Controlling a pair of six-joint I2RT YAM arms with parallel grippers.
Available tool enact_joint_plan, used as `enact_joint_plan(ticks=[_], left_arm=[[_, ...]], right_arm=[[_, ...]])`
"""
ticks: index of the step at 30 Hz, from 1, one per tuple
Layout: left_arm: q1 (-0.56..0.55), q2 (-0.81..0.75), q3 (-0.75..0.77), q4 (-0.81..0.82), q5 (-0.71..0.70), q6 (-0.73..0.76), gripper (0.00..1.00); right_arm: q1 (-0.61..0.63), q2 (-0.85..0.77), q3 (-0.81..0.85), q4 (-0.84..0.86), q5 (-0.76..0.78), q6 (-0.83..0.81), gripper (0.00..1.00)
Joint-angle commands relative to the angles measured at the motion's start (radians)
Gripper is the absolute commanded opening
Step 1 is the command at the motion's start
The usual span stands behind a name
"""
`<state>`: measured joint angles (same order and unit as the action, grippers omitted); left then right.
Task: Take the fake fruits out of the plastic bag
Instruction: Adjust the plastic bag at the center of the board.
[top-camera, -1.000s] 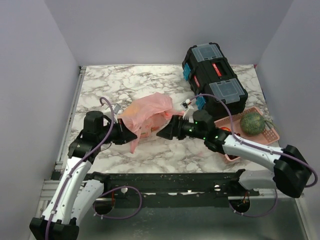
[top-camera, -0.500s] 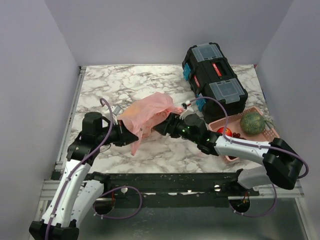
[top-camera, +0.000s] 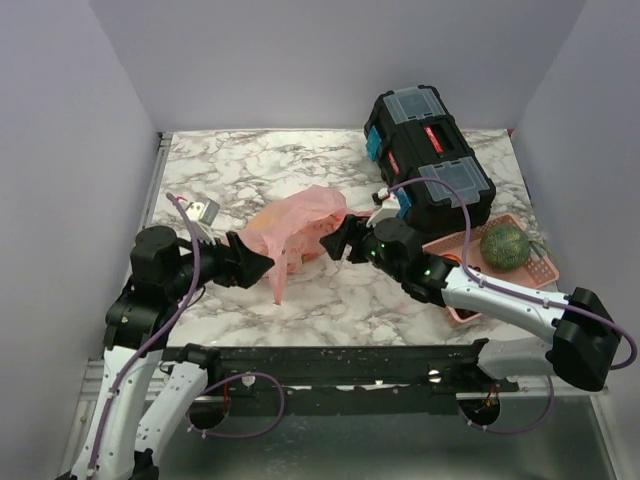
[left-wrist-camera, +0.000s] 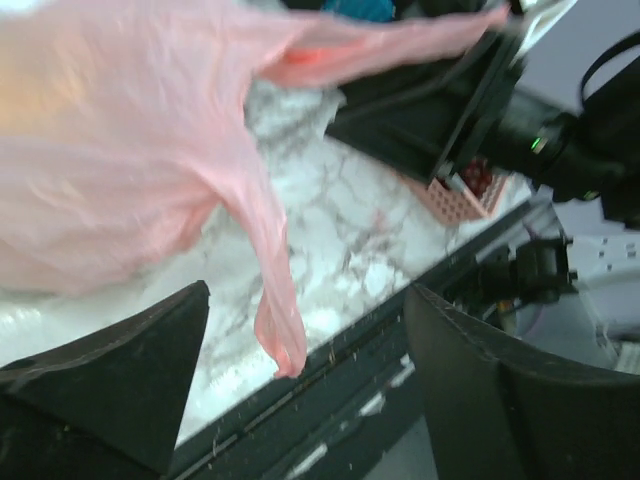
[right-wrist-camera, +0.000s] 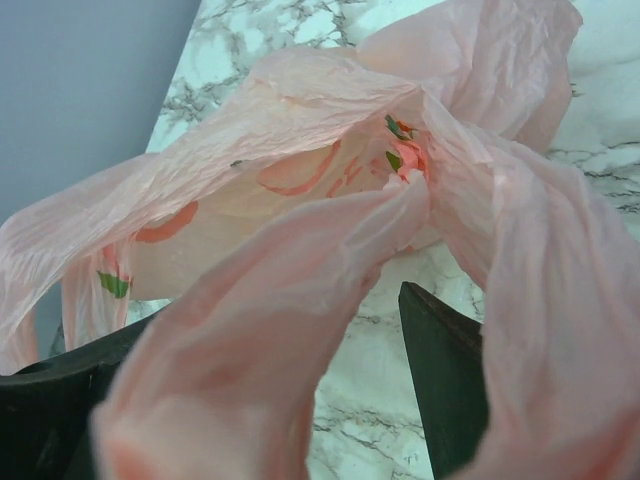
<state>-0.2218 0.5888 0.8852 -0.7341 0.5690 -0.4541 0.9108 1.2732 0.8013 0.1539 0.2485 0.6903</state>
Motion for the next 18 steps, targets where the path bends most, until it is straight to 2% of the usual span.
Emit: enact_joint_plan(ticks=[1,4,7,10,13,16,18], left_arm=[[0.006,0.024,0.17,0.022,-0.168,0.037,0.83],[0.006,0.039,0.231,0.068,-0.19,0.022,0.91],[0.004,0.068,0.224,0.162,-0.168,0.01,0.94],[0.004,0.159,0.186,0.26,-0.031,0.001,0.9],[-0.029,0.3,0.236,0.227,0.05,0.037,0.87],[-0.172,0.395,0.36,0.1,-0.128,0.17,0.88],[-0.279,0.461,0.458,0.021,-0.315,0.258,0.88]], right_arm=[[0.0,-0.011,-0.004,-0.047,0.016,-0.026,0.77],[0.001,-0.008,0.0,-0.047,0.016,-0.027,0.77],[0.001,-0.009,0.003,-0.047,0.026,-0.028,0.77],[0.001,-0.012,0.003,-0.045,0.031,-0.031,0.77],[0.001,-0.018,-0.004,-0.04,0.026,-0.024,0.77],[0.001,-0.035,-0.016,-0.038,0.036,-0.02,0.77],[0.001,-0.05,-0.027,-0.038,0.042,-0.016,0.77]])
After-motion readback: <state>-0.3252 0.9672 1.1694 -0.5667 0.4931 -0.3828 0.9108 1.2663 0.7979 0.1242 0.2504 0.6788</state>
